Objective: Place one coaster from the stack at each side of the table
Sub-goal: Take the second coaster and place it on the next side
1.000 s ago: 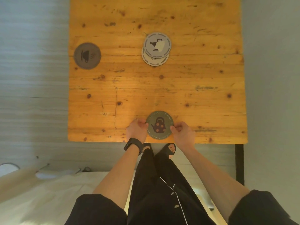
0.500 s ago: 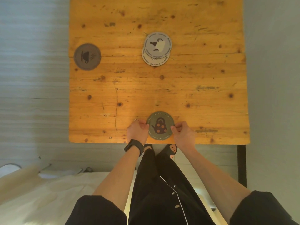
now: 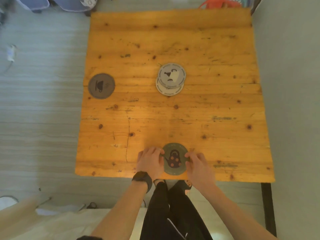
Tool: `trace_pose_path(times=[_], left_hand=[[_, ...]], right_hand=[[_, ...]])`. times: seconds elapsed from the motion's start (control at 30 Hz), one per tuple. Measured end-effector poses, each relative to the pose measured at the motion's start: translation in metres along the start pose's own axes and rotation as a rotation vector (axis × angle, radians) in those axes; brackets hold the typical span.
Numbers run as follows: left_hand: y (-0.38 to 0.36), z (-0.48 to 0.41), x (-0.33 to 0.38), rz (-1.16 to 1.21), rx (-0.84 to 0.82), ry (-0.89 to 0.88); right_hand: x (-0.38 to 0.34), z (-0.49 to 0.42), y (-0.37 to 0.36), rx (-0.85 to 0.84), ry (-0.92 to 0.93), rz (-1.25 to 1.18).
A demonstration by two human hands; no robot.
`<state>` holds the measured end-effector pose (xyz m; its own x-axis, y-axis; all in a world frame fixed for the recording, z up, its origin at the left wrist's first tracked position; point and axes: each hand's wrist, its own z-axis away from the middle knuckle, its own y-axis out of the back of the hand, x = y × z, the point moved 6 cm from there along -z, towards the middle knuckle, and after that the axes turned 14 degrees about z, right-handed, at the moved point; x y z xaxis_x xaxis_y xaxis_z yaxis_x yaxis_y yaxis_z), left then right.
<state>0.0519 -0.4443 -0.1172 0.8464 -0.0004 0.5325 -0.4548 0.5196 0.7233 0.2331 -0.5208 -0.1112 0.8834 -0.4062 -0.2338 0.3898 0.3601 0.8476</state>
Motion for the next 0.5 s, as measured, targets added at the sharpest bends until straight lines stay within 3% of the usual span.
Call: trace_pose_path(times=[0.1, 0.33, 0.5], left_hand=[[0.016, -0.025, 0.0, 0.021, 0.031, 0.011], [0.072, -0.137, 0.027, 0.138, 0.15, -0.013], [0.089, -0.2, 0.048, 0.217, 0.291, -0.025]], right_hand=[[-0.002, -0.019, 0.016, 0.042, 0.034, -0.003], [-0.011, -0.107, 0.06, 0.336, 0.029, 0.057], [-0.006, -0.156, 0.048, 0.308, -0.021, 0.204]])
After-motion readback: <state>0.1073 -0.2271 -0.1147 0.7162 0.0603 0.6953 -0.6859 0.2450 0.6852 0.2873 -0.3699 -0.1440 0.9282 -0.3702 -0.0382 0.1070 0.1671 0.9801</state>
